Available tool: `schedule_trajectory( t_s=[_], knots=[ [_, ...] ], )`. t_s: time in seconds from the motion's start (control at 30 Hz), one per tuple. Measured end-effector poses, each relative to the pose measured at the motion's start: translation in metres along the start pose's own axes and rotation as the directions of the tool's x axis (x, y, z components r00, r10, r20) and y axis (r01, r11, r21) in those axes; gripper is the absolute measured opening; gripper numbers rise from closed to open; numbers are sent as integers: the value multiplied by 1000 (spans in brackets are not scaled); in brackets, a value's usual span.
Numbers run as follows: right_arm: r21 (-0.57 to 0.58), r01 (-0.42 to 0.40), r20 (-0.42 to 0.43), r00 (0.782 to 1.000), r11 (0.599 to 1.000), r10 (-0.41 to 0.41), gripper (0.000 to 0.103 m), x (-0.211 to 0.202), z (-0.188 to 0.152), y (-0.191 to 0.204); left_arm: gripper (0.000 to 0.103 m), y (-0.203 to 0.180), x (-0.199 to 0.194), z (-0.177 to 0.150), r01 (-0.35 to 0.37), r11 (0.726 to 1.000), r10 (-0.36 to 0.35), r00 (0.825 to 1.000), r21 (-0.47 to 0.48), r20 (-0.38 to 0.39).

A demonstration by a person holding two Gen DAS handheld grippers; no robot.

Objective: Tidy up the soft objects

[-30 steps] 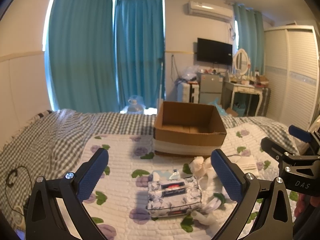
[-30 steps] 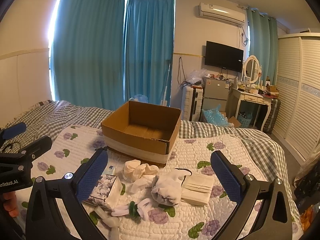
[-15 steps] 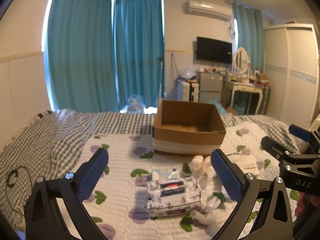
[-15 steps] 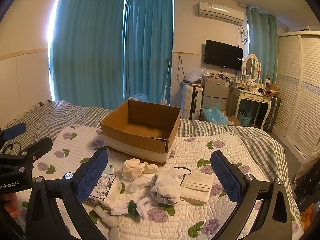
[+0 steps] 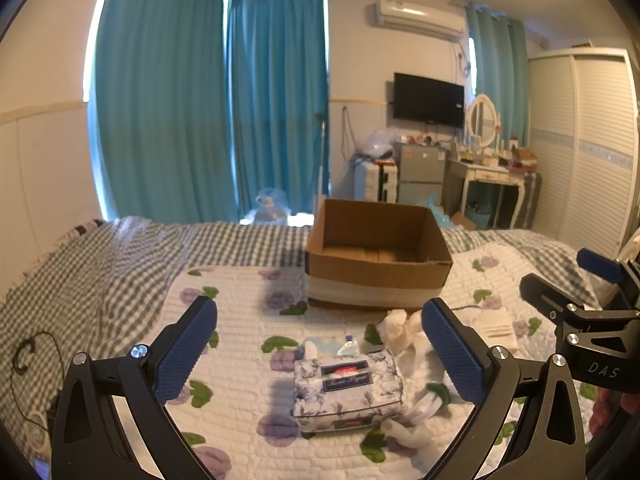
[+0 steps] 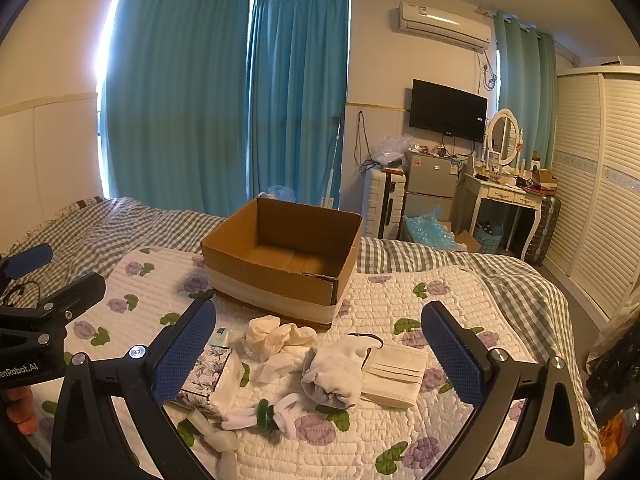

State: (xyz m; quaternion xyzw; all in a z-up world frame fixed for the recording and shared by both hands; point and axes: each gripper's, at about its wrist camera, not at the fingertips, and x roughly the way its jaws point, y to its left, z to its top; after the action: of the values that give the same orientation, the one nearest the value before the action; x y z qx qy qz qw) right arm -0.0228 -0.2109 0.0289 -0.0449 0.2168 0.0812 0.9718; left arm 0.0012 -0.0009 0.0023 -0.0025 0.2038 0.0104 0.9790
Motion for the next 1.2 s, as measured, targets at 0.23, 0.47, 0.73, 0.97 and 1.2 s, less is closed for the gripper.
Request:
schedule_trajectory(
  t_s=[0.23, 0.47, 0.73, 0.97, 1.2],
  knots=[
    [0, -1, -3, 1000, 1000, 1, 103, 0, -1, 0, 103, 0, 0, -1, 2, 1000, -2, 1000, 4, -5],
    [0, -3, -4, 1000, 1000, 3, 103, 0, -2, 0, 103, -1, 0, -1, 3, 1000, -3, 1000, 5, -3],
    [7, -18, -8, 1000, 1000, 18, 103, -7, 3, -1, 103, -9, -17, 13, -14, 1000, 13, 1000, 27, 23],
    [-6, 4, -27, 1000, 1000, -4, 103, -40, 24, -3, 103, -22, -40, 29, -6, 999, 4, 1000, 44, 26],
    [-47, 41, -146, 988, 998, -47, 103, -40, 5, -24, 103, -34, 0, -12, 24, 1000, -22, 985, 10, -171]
  ],
)
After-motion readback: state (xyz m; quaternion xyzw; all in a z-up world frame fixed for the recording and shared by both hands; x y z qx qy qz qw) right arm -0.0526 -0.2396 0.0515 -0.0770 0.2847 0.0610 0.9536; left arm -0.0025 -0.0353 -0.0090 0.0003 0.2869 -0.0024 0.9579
